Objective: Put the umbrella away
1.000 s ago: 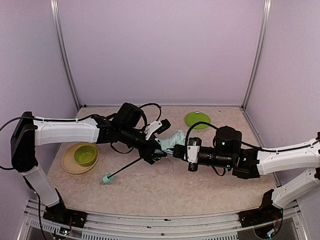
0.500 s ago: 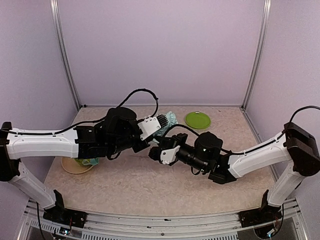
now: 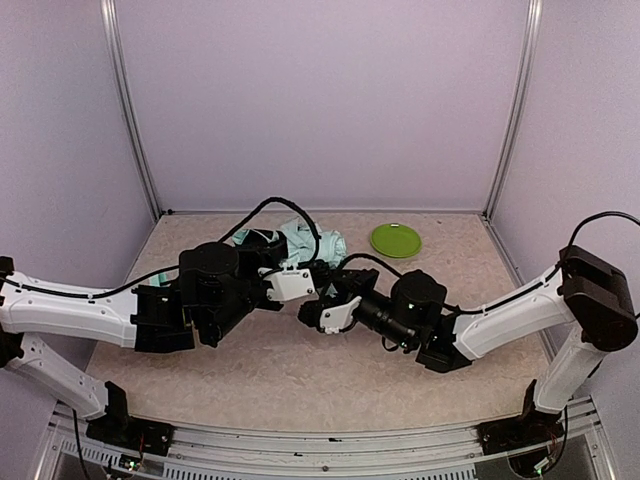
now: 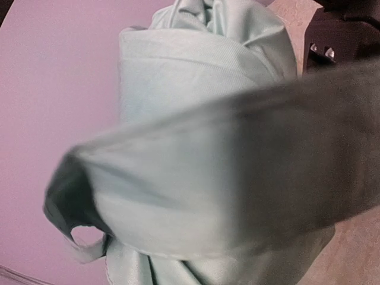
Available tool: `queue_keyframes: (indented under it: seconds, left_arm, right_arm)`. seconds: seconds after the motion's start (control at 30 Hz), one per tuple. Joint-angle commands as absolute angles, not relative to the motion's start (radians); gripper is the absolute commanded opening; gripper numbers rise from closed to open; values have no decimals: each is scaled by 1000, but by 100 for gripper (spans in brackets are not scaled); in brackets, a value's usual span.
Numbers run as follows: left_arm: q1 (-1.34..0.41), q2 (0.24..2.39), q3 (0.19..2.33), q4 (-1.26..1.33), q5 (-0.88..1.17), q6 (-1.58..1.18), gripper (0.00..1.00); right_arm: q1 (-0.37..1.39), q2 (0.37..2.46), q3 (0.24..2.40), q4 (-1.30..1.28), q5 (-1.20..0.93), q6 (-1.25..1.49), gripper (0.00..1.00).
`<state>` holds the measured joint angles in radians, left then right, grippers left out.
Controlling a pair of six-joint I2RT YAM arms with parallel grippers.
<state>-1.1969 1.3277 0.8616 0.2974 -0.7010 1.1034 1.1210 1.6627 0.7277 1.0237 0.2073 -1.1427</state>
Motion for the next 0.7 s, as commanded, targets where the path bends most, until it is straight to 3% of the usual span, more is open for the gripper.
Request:
queue_keyframes:
  seconds: [0.0,0.27,0.4,0.5,0.67]
  left_arm:
    - [-1200,1318,863,443,-755,1205,0]
    - [-1190,1318,858,450,-755,1232,0]
    - [-1174,1300,911,299,-669,1069,0]
    - [-1095,1303,1034,48,-490,749,0]
    - [-1053,1266,1094,-107,-294,544,0]
  right_arm:
    - [1119,1674,690,1051,217,-1158,26]
    - [1132,1625,603,1015,222,-1056,28]
    - [1127,1556,566,955,215,-938,28]
    - [1110,1481,569,831,110,-807,36]
    - [1006,1344,570,683,-162,-498,54]
